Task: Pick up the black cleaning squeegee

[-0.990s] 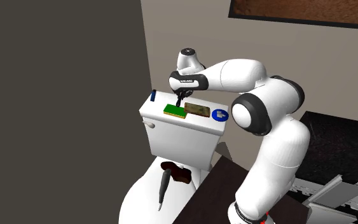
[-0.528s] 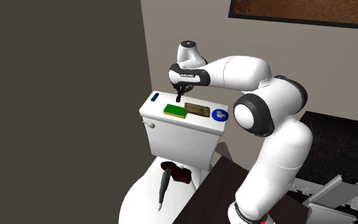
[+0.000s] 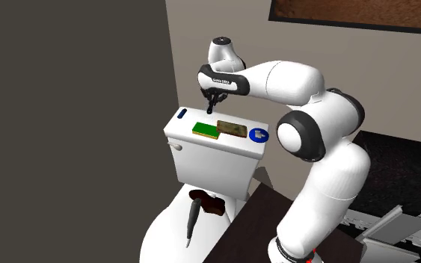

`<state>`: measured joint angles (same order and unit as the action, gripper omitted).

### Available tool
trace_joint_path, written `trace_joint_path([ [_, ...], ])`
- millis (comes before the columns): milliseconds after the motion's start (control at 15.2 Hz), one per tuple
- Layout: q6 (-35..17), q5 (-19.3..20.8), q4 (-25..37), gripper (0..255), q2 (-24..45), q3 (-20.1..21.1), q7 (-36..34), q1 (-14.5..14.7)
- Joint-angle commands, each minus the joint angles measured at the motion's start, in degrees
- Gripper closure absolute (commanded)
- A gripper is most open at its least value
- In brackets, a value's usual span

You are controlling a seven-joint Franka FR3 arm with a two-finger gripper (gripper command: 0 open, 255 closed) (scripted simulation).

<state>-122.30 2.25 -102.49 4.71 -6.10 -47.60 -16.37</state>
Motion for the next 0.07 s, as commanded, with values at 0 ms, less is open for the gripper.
trace_joint_path([
  [0,0.5,0.0,0.4,255,0.0,0.0,0.1,0.0],
])
